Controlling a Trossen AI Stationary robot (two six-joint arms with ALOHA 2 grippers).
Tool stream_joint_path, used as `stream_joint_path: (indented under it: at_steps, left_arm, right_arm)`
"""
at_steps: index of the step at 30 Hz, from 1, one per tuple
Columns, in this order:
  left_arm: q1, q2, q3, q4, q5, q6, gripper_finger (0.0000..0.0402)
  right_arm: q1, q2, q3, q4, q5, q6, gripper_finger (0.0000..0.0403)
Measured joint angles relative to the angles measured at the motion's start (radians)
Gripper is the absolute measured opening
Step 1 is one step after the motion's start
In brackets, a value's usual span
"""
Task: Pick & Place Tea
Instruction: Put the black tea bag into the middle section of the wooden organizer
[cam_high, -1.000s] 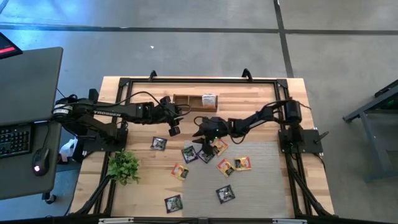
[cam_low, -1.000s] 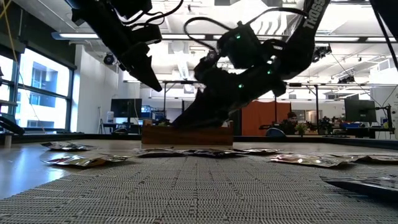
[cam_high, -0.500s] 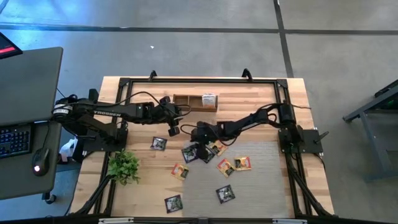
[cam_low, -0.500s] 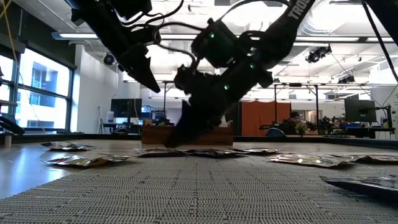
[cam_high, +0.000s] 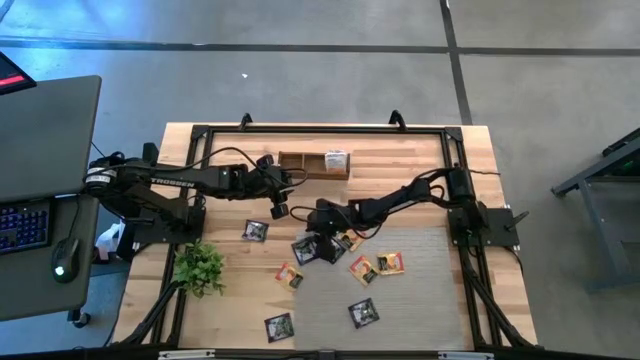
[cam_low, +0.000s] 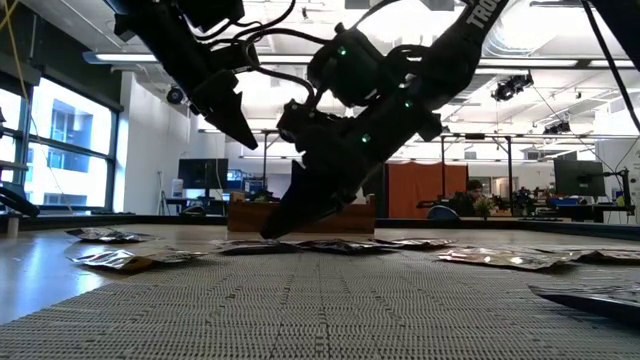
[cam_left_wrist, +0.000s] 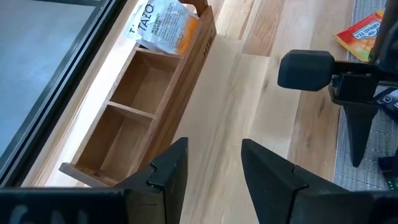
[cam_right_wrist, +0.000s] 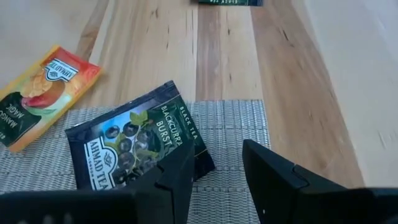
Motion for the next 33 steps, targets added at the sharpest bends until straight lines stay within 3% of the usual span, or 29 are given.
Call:
stream_joint_path:
  at_steps: [9, 20, 24, 28, 33]
  left_arm:
    - [0.0, 0.0, 0.0, -0.001, -0.001, 0.0, 0.0147]
    - [0.0, 0.0, 0.0, -0.001, -0.002, 0.0, 0.0147]
    - [0.0, 0.0, 0.0, -0.004, -0.002, 0.0, 0.0147]
    - [0.0, 0.0, 0.0, -0.008, -0.005, 0.002, 0.0147]
    - [0.0, 0.0, 0.0, -0.009, -0.011, 0.008, 0.0147]
  right_arm:
    - [0.01, -0.029, -0.001, -0.004, 0.003, -0.01, 0.0133]
    - [0.047, 0.075, 0.005, 0.021, 0.105, -0.074, 0.0131]
    - [0.049, 0.09, 0.007, -0.008, 0.153, -0.12, 0.0093]
    - [0.035, 0.082, 0.005, -0.012, 0.118, -0.124, 0.0017]
    - [0.034, 0.014, -0.004, -0.048, 0.136, -0.126, 0.0022]
